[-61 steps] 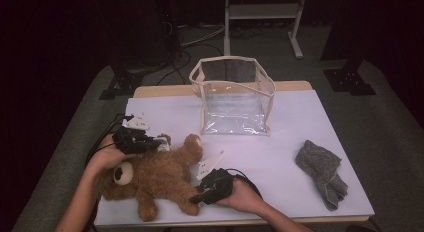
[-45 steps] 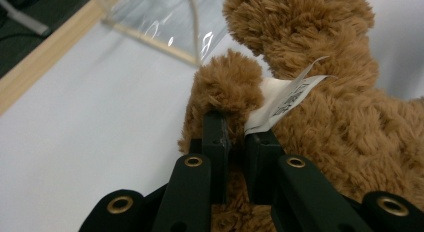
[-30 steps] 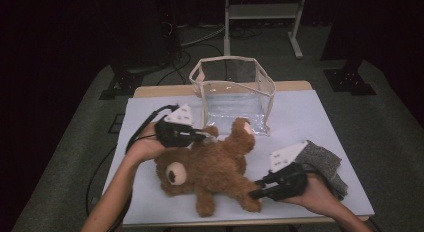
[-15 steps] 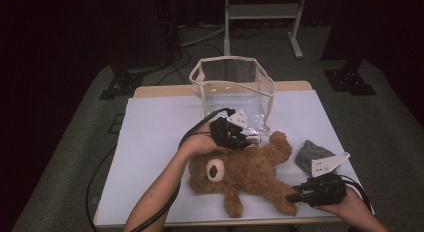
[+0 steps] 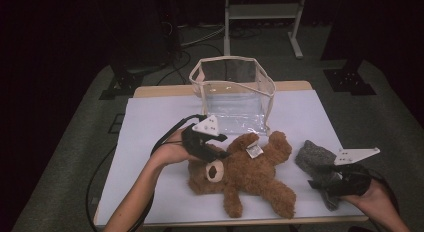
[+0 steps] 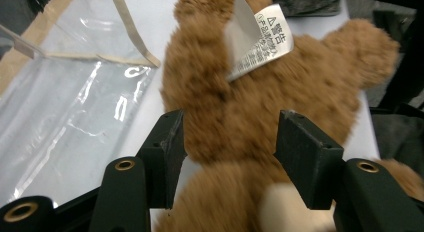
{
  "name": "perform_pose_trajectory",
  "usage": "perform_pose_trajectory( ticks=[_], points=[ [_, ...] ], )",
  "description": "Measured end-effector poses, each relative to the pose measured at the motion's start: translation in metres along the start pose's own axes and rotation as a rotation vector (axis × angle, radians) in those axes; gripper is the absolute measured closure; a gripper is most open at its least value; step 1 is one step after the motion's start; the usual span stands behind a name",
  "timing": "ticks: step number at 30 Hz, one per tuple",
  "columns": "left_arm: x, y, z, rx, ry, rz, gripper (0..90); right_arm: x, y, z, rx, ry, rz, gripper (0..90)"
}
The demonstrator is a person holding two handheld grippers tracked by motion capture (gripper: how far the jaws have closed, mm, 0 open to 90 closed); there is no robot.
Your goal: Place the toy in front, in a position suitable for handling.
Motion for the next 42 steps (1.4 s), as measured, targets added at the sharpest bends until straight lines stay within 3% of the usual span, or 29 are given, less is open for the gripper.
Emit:
perform_pose_trajectory(
  ticks=[3,7,10,14,16,20,23,26,30,33,36,42],
  points=[
    [0.008,-0.005,0.016,0.001,0.003,-0.004,40.2,-0.002,-0.018,0.003,-0.018,0.006,0.051,36.3],
    [0.019,-0.010,0.033,0.034,-0.015,-0.019,36.1,-0.002,-0.031,0.000,-0.024,-0.015,0.083,37.1],
    [0.026,-0.012,0.042,0.035,-0.016,-0.037,33.6,-0.003,-0.039,-0.002,-0.034,0.000,0.096,37.1],
    [0.033,-0.017,0.049,0.035,-0.023,-0.030,31.3,-0.012,-0.050,0.002,-0.045,0.061,0.109,38.2],
    [0.035,-0.020,0.053,0.023,-0.027,-0.025,30.3,-0.015,-0.055,0.004,-0.064,0.056,0.103,39.4],
    [0.028,-0.023,0.062,-0.007,-0.007,-0.048,21.6,-0.022,-0.059,0.009,-0.074,0.069,0.099,42.9],
    [0.017,-0.026,0.068,-0.007,-0.004,-0.047,16.9,-0.026,-0.059,0.011,-0.060,0.080,0.103,49.4],
    [0.006,-0.029,0.072,-0.039,0.010,-0.093,11.7,-0.025,-0.060,0.011,-0.051,0.086,0.099,62.3],
    [-0.007,-0.030,0.075,-0.041,0.014,-0.156,8.1,-0.023,-0.061,0.009,-0.066,0.079,0.073,72.5],
    [-0.011,-0.030,0.076,-0.018,0.018,-0.178,11.9,-0.019,-0.057,0.004,-0.063,0.055,0.025,74.6],
    [-0.009,-0.028,0.075,0.001,0.020,-0.177,21.4,-0.011,-0.042,-0.008,-0.032,-0.015,-0.028,74.7],
    [-0.009,-0.030,0.071,-0.013,0.039,-0.172,26.3,0.013,-0.001,-0.053,0.108,-0.120,-0.106,74.5]
  ],
)
Point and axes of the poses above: each handheld gripper's, and its own axes: x roughly backward along the jaws, z roughly out of its underside, y roughly to its left, the point moved 3 cm from there along -x, roughly forward along the jaws, and after that the axes turned 12 degrees about -z, right-handed, at the moved point
